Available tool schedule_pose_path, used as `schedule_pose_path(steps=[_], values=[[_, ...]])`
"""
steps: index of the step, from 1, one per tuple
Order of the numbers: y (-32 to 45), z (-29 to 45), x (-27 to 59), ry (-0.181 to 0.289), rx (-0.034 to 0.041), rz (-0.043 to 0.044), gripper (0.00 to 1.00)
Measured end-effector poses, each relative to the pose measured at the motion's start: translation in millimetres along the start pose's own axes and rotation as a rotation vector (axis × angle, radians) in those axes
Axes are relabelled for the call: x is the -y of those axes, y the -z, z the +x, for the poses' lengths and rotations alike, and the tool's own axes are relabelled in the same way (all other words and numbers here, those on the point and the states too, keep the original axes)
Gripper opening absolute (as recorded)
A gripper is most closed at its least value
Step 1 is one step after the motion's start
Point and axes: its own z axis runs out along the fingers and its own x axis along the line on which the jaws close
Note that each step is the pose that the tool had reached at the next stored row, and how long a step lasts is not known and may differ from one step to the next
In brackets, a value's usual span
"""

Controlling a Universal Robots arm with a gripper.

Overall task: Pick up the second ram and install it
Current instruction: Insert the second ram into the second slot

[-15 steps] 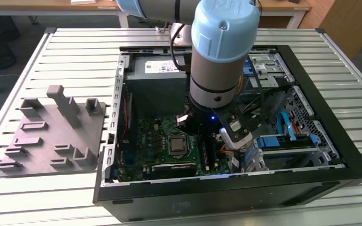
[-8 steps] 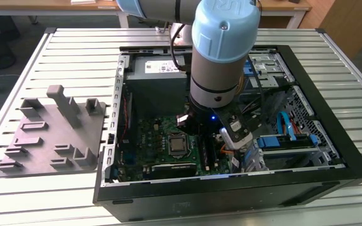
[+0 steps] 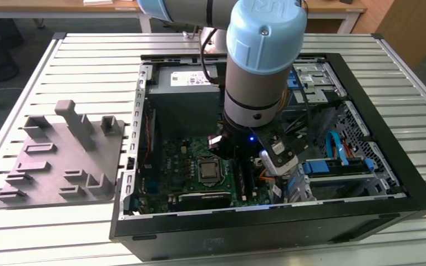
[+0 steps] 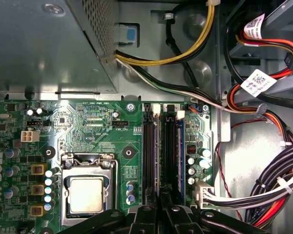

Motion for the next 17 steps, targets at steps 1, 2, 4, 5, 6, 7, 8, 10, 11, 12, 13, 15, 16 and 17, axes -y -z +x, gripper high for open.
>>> schedule_pose_path(steps=[1,2,4,5,6,7,8,10,11,12,13,15,16,17], values=[[-0.1,0.0,0.0,0.000,0.0000,-0.0003,0.14],[-0.6,0.0,0.1,0.000,0.0000,-0.0007,0.14],[-1.9,0.1,0.1,0.000,-0.0001,-0.0008,0.14],[-2.6,0.1,0.2,0.000,-0.0001,-0.0008,0.14],[-3.3,0.1,0.3,0.000,-0.0001,-0.0007,0.14],[-4.0,0.2,0.3,0.000,0.0000,-0.0009,0.14],[-4.6,0.2,0.3,0.000,-0.0001,-0.0008,0.14],[-5.8,0.3,0.5,0.000,-0.0001,-0.0007,0.14],[-6.3,0.3,0.5,0.000,-0.0001,-0.0007,0.14],[-7.0,0.3,0.5,0.000,-0.0001,-0.0007,0.14],[-7.5,0.3,0.6,0.000,-0.0001,-0.0006,0.14],[-7.7,0.4,0.6,0.000,-0.0002,-0.0004,0.14],[-7.8,0.4,0.6,0.000,-0.0002,-0.0005,0.14],[-7.8,0.3,0.6,0.000,-0.0002,-0.0006,0.14]])
